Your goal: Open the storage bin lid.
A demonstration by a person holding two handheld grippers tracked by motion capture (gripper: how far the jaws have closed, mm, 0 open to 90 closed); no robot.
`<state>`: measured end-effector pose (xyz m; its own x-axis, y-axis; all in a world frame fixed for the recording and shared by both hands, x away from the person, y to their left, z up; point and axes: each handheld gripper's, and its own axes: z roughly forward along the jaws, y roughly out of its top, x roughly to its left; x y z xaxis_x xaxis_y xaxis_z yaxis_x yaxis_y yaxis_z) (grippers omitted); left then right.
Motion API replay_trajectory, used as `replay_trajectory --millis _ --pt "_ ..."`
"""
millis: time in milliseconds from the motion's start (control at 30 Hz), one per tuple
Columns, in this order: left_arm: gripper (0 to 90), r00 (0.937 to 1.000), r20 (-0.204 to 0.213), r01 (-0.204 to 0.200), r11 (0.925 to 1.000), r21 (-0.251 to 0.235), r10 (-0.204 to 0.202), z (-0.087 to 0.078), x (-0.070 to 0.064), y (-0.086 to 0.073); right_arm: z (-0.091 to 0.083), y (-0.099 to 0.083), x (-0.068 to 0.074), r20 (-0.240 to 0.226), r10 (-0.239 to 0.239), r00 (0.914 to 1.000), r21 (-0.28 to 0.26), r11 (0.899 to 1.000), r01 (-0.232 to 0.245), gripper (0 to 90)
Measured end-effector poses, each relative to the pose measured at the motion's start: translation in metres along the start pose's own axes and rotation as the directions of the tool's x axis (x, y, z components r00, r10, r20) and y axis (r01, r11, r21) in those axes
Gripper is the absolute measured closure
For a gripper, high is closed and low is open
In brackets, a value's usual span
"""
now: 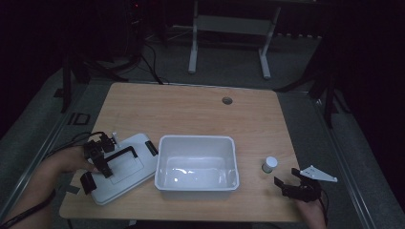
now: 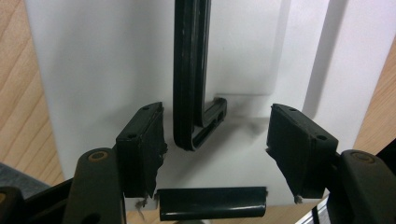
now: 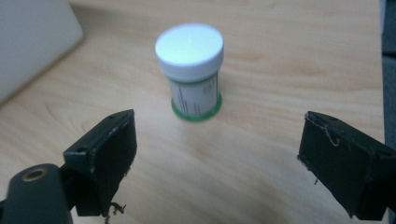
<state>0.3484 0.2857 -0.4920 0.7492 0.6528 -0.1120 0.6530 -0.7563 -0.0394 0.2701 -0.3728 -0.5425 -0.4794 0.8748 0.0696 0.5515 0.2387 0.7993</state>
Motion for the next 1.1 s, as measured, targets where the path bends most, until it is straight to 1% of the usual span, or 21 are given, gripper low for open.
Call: replay_trajectory --millis 100,133,167,233,333,367,400,533,567,600,633,733,767,800,833,867,900,933,967,1000,1100 --pt "36.6 1.0 0.007 0.003 1.0 -0.002 -0.003 -0.002 0.0 -0.002 0.0 0.004 0.0 -0.002 -0.028 0.9996 0.077 0.997 0.028 10.9" --pt "36.6 1.0 0.007 0.003 1.0 -0.002 -0.003 -0.002 0.0 -0.002 0.0 0.004 0.0 -0.002 -0.028 0.9996 0.077 0.997 0.028 10.9" --pt "36.6 1.0 0.007 0.003 1.0 -0.002 -0.003 -0.002 0.0 -0.002 0.0 0.006 0.0 0.006 -0.036 0.9994 0.119 0.992 0.035 10.9" --pt "36.6 1.0 -0.002 0.004 1.0 0.004 -0.004 -0.004 0.0 -0.003 0.0 0.012 -0.001 -0.005 -0.057 0.9984 0.203 0.977 0.057 10.9" --pt "36.6 1.0 -0.002 0.003 0.9999 0.012 -0.003 -0.004 -0.001 -0.005 0.002 0.016 0.0 -0.018 -0.09 0.9958 0.289 0.953 0.092 10.9" --pt "36.6 1.0 -0.002 0.003 0.9999 0.012 -0.003 -0.004 -0.001 -0.005 0.002 0.016 0.0 -0.018 -0.09 0.9958 0.289 0.953 0.092 10.9" --pt "36.6 1.0 -0.003 0.005 0.9999 0.01 -0.005 -0.004 -0.001 -0.006 0.002 0.017 0.0 -0.023 -0.096 0.9951 0.307 0.946 0.099 10.9" --pt "36.6 1.0 -0.004 0.005 0.9998 0.02 -0.005 -0.004 0.0 -0.008 0.001 0.026 0.002 -0.043 -0.134 0.9901 0.401 0.905 0.139 11.0" --pt "36.7 1.0 -0.004 0.005 0.9998 0.02 -0.005 -0.004 0.0 -0.008 0.001 0.029 0.003 -0.048 -0.15 0.9875 0.427 0.891 0.156 11.0" --pt "36.7 1.0 -0.003 0.006 0.9997 0.023 -0.006 -0.004 0.0 -0.008 0.001 0.029 0.003 -0.048 -0.15 0.9875 0.427 0.891 0.156 11.0" --pt "36.7 1.0 -0.002 0.005 0.9996 0.026 -0.005 -0.005 0.0 -0.008 0.001 0.034 0.005 -0.06 -0.184 0.9811 0.48 0.856 0.19 11.0" --pt "36.7 1.0 -0.005 0.004 0.9997 0.023 -0.004 -0.007 0.0 -0.009 0.002 0.042 0.007 -0.086 -0.222 0.9713 0.554 0.8 0.232 11.0" --pt "36.7 1.0 -0.005 0.004 0.9997 0.023 -0.004 -0.007 0.0 -0.009 0.002 0.042 0.007 -0.086 -0.222 0.9713 0.554 0.8 0.232 11.0" --pt "36.7 1.0 -0.006 0.004 0.9997 0.023 -0.004 -0.007 0.0 -0.01 0.001 0.047 0.008 -0.099 -0.24 0.9656 0.587 0.769 0.252 11.0" --pt "36.7 0.9999 -0.007 0.008 0.9997 0.025 -0.008 -0.008 0.0 -0.01 0.001 0.047 0.008 -0.099 -0.24 0.9656 0.587 0.769 0.252 11.0" --pt "36.7 0.9999 -0.009 0.008 0.9996 0.029 -0.008 -0.007 0.0 -0.01 0.001 0.052 0.008 -0.114 -0.244 0.963 0.611 0.747 0.262 11.0" --pt "36.7 1.0 -0.006 0.006 0.9995 0.03 -0.005 -0.007 -0.001 -0.011 0.002 0.054 0.007 -0.12 -0.245 0.9621 0.623 0.736 0.265 11.0" --pt "36.7 1.0 -0.006 0.006 0.9995 0.03 -0.005 -0.007 -0.001 -0.011 0.002 0.054 0.007 -0.12 -0.245 0.9621 0.623 0.736 0.265 11.0" --pt "36.7 1.0 -0.006 0.006 0.9995 0.03 -0.005 -0.007 -0.001 -0.011 0.002 0.056 0.007 -0.129 -0.244 0.9612 0.636 0.723 0.269 11.0" --pt "36.7 1.0 -0.003 0.005 0.9995 0.032 -0.005 -0.007 -0.001 -0.011 0.004 0.059 0.007 -0.139 -0.246 0.9591 0.662 0.697 0.275 11.0" --pt "36.8 1.0 0.0 0.006 0.9996 0.028 -0.006 -0.009 -0.001 -0.012 0.007 0.063 0.007 -0.157 -0.245 0.9567 0.702 0.654 0.283 11.1"
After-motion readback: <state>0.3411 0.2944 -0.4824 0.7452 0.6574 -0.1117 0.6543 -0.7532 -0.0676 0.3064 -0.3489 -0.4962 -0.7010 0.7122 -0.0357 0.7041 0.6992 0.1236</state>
